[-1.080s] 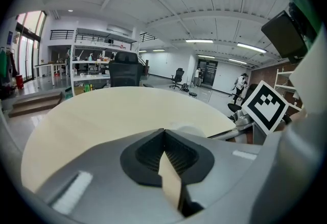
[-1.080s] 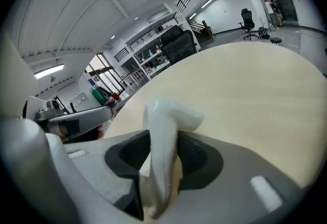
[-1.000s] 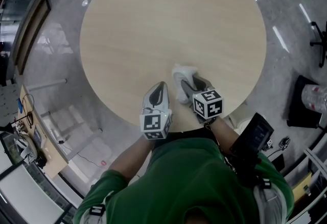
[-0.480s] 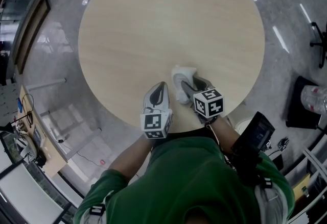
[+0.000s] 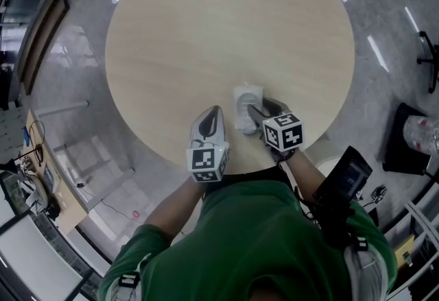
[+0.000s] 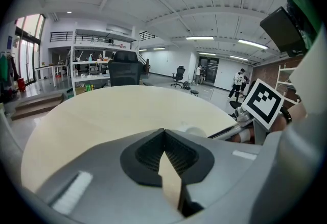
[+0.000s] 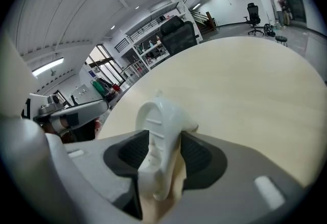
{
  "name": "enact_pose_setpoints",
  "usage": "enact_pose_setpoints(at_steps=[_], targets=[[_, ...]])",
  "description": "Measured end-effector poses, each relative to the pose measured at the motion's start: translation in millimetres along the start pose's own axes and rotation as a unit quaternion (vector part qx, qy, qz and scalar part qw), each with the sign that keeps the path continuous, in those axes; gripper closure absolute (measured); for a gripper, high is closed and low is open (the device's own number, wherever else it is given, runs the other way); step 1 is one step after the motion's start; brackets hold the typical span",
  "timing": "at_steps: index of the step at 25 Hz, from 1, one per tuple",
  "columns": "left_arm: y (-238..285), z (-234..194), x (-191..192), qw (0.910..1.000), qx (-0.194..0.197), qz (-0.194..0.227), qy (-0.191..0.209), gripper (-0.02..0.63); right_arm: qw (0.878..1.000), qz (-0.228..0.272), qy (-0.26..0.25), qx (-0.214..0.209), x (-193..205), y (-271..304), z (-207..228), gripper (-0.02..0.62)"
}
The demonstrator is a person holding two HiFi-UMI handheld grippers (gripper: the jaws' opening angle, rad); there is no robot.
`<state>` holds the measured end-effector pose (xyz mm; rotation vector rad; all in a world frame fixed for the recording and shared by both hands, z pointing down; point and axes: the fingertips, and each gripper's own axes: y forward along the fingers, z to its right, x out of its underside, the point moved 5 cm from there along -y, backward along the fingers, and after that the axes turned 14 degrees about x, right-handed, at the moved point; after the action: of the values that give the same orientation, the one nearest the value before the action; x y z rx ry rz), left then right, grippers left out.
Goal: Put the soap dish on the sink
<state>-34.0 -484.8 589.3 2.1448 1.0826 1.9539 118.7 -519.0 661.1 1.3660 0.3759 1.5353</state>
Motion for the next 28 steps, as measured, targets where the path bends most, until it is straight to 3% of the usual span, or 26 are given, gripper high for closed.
enact_pose_setpoints(at_steps=[6,14,20,28], targets=[[7,0,3,1.0000,0.005,0.004,-0.001,0.600,1.000,0.019,0.000,0.011,-7,-2,8,0.408],[29,1,-1,0.9995,0.024,0.020,0.000,0.600,0.995,0.075,-0.021,0.066,-23,-13,23,0.408],[-5,41,-6,0.9973,0.056,0.048,0.007,0.600,0.986,0.119,-0.062,0.099,-11,-75,-3,0.427],[-42,59,-22,0.9926,0.068,0.100,0.010,0.600,0.968,0.191,-0.096,0.134,-13,-120,-44,0.574]])
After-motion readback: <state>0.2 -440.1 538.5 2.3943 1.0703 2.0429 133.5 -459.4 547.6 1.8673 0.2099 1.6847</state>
